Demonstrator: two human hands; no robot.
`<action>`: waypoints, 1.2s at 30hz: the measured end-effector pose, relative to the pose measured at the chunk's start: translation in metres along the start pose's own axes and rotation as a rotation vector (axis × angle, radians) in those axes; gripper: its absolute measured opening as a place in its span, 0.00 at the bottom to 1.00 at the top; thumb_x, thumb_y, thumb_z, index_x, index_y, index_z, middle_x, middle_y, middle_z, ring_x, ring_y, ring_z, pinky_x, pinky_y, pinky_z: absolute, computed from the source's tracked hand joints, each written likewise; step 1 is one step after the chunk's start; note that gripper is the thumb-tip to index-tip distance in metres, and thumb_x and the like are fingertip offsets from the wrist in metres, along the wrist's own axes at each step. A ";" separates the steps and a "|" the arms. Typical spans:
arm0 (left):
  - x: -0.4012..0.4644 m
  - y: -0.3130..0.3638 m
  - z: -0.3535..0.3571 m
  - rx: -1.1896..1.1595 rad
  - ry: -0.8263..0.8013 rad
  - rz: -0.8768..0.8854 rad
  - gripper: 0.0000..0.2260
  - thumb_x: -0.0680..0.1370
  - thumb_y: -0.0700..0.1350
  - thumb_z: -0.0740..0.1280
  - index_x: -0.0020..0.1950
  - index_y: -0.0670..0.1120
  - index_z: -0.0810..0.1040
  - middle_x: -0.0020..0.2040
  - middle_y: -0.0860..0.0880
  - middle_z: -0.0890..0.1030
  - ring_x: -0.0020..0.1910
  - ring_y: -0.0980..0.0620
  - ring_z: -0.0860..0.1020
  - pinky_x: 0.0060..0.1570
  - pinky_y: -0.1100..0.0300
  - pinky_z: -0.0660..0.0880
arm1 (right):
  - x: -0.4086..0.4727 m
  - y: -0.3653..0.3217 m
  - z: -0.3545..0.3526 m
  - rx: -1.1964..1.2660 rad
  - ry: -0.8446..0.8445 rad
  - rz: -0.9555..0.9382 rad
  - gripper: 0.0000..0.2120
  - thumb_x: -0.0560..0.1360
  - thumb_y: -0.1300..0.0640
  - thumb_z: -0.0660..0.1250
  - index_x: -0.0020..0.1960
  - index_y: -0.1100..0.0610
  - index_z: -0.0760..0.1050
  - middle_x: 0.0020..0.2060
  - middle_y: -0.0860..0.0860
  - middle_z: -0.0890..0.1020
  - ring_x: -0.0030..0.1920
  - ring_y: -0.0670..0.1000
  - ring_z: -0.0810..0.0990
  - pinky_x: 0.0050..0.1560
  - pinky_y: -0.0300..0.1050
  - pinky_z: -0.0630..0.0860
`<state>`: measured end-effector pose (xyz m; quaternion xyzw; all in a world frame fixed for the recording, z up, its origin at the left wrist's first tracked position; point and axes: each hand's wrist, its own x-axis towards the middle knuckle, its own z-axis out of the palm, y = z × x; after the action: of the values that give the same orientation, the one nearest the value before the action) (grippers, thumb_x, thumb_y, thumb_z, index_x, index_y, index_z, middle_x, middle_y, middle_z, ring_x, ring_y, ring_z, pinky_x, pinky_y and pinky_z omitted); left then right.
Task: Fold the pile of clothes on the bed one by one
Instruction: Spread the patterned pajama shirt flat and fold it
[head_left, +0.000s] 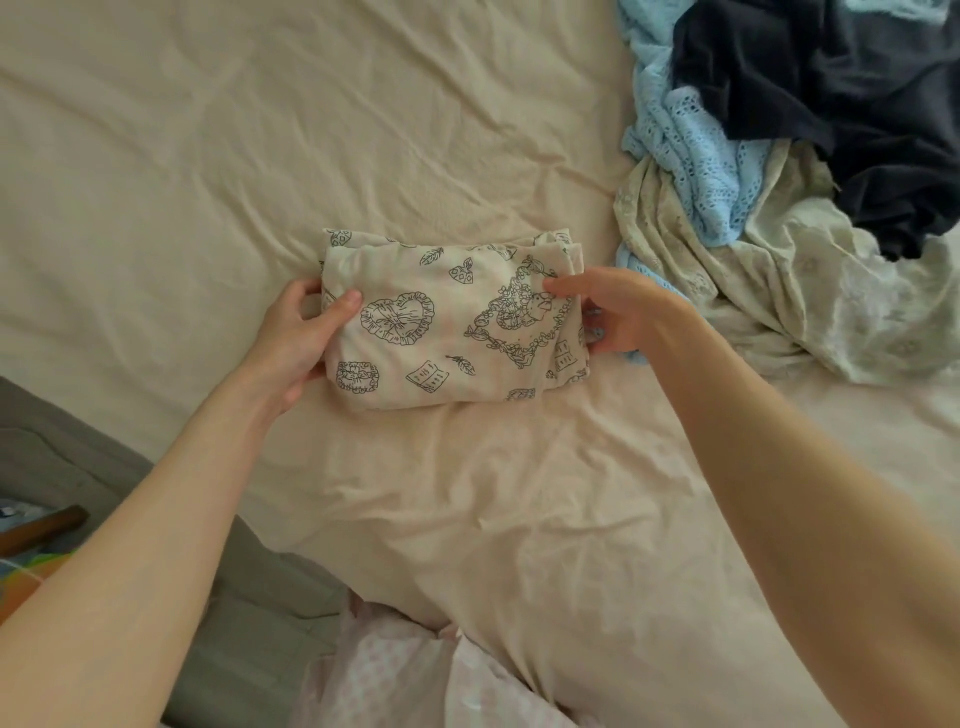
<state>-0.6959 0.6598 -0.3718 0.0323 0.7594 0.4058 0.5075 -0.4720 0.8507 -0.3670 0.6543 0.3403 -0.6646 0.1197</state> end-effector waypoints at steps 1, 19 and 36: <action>-0.005 0.001 0.000 -0.002 0.010 0.013 0.16 0.75 0.50 0.69 0.61 0.52 0.70 0.47 0.54 0.81 0.41 0.56 0.80 0.36 0.58 0.75 | -0.004 0.002 -0.001 0.008 -0.009 0.000 0.14 0.71 0.58 0.74 0.54 0.60 0.76 0.48 0.55 0.82 0.44 0.55 0.81 0.36 0.48 0.77; -0.241 -0.023 0.014 -0.036 -0.044 0.064 0.08 0.73 0.49 0.71 0.50 0.56 0.75 0.40 0.51 0.84 0.35 0.54 0.82 0.32 0.60 0.75 | -0.210 0.163 -0.056 0.180 -0.105 -0.022 0.09 0.73 0.56 0.71 0.53 0.52 0.77 0.48 0.50 0.81 0.47 0.51 0.79 0.42 0.46 0.74; -0.412 -0.081 0.115 0.279 -0.485 0.111 0.07 0.74 0.47 0.70 0.50 0.54 0.75 0.38 0.51 0.83 0.31 0.55 0.82 0.25 0.61 0.75 | -0.389 0.437 -0.100 0.767 0.195 -0.129 0.13 0.74 0.56 0.69 0.58 0.53 0.77 0.53 0.54 0.80 0.54 0.55 0.78 0.45 0.50 0.76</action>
<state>-0.3762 0.4834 -0.1355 0.2394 0.6614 0.3052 0.6419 -0.0841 0.4766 -0.1175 0.6889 0.1177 -0.6842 -0.2083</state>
